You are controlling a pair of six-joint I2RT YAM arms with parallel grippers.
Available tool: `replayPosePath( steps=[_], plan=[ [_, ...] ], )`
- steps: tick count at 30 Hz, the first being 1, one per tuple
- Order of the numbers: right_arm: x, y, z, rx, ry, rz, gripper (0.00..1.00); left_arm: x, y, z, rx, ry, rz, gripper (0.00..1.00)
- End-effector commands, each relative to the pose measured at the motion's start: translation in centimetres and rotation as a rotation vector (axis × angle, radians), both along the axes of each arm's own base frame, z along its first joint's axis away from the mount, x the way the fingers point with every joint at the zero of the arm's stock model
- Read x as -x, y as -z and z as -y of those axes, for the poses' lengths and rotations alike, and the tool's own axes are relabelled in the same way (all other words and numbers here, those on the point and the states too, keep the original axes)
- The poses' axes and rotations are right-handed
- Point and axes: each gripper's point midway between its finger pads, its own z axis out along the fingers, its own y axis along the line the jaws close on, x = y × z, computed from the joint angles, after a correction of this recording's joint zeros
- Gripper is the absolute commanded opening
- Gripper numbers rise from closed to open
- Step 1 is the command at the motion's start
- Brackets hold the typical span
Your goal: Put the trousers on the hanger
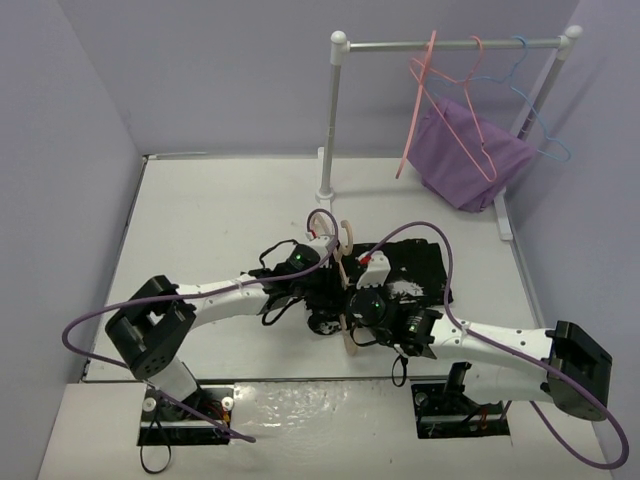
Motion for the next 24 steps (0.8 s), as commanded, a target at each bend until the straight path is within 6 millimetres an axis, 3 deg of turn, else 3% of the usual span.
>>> replayPosePath(
  steps=[1, 5, 10, 17, 21, 24],
  plan=[
    [-1.0, -2.4, -1.3, -0.058, 0.006, 0.038, 0.0, -2.1, -6.1, 2.0, 0.129, -0.009, 0.155, 0.38],
    [-0.9, -2.6, -1.8, -0.05, -0.022, 0.034, 0.0, -2.0, -7.8, -2.1, 0.01, -0.013, 0.289, 0.5],
    [-0.6, -3.1, -2.4, -0.045, -0.062, 0.031, 0.0, -2.6, -11.3, -6.3, -0.041, -0.016, 0.418, 0.6],
    [-0.3, -3.5, -2.8, -0.04, -0.096, 0.028, 0.0, -5.4, -15.1, -6.6, -0.026, 0.093, 0.617, 0.64],
    [-0.3, -3.9, -3.0, -0.045, -0.109, 0.032, 0.0, -7.9, -15.1, -6.6, 0.016, 0.146, 0.634, 0.67],
    [-0.2, -3.9, -3.2, -0.041, -0.122, 0.029, 0.0, -8.2, -15.9, -5.2, 0.104, 0.23, 0.665, 0.67]
  ],
)
